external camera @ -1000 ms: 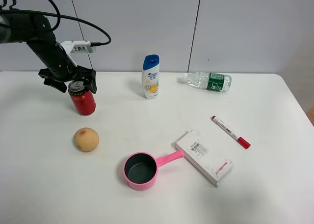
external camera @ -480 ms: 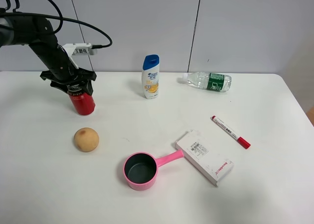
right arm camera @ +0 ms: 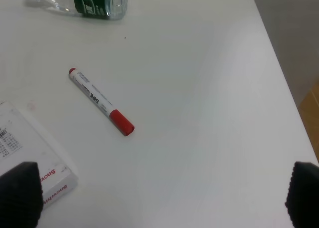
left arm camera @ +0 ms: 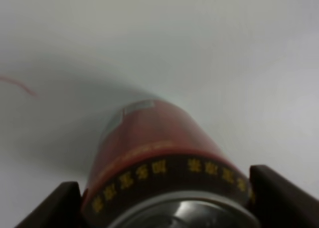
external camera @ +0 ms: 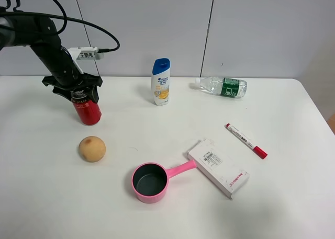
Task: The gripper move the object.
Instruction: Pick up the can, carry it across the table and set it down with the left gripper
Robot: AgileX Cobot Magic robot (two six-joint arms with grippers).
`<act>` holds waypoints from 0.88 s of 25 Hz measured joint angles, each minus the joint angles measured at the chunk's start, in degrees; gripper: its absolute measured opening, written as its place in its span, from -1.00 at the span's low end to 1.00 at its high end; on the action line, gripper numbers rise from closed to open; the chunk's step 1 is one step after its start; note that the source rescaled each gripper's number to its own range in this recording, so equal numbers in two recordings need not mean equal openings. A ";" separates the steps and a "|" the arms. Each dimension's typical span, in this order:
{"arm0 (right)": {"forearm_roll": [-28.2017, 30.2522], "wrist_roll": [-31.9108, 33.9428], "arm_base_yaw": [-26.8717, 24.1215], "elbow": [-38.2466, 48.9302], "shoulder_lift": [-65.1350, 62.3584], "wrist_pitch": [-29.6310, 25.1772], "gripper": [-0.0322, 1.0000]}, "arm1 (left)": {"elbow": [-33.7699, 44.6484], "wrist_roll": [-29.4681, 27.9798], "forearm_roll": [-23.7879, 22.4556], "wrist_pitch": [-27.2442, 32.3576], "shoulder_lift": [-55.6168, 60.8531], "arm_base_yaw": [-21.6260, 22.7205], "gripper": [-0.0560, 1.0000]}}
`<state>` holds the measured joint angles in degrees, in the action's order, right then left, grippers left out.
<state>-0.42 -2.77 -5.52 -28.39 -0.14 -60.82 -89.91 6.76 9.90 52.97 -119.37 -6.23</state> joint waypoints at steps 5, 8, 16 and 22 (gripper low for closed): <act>0.00 0.00 0.00 0.00 0.00 0.00 1.00 | -3.11 0.06 0.12 2.92 0.50 -2.54 -0.84; 0.00 0.00 0.00 0.00 0.00 0.00 1.00 | -3.37 0.06 0.12 3.91 1.44 -5.48 -0.84; 0.00 0.00 0.00 0.00 0.00 0.00 1.00 | -3.37 0.01 0.48 5.86 1.99 -17.18 -0.84; 0.00 0.00 0.00 0.00 0.00 0.00 1.00 | -3.37 -0.41 0.81 6.99 1.99 -23.97 -0.84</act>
<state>-0.42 -2.77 -5.52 -28.39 -0.14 -60.82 -93.28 6.35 10.71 59.95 -117.38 -30.20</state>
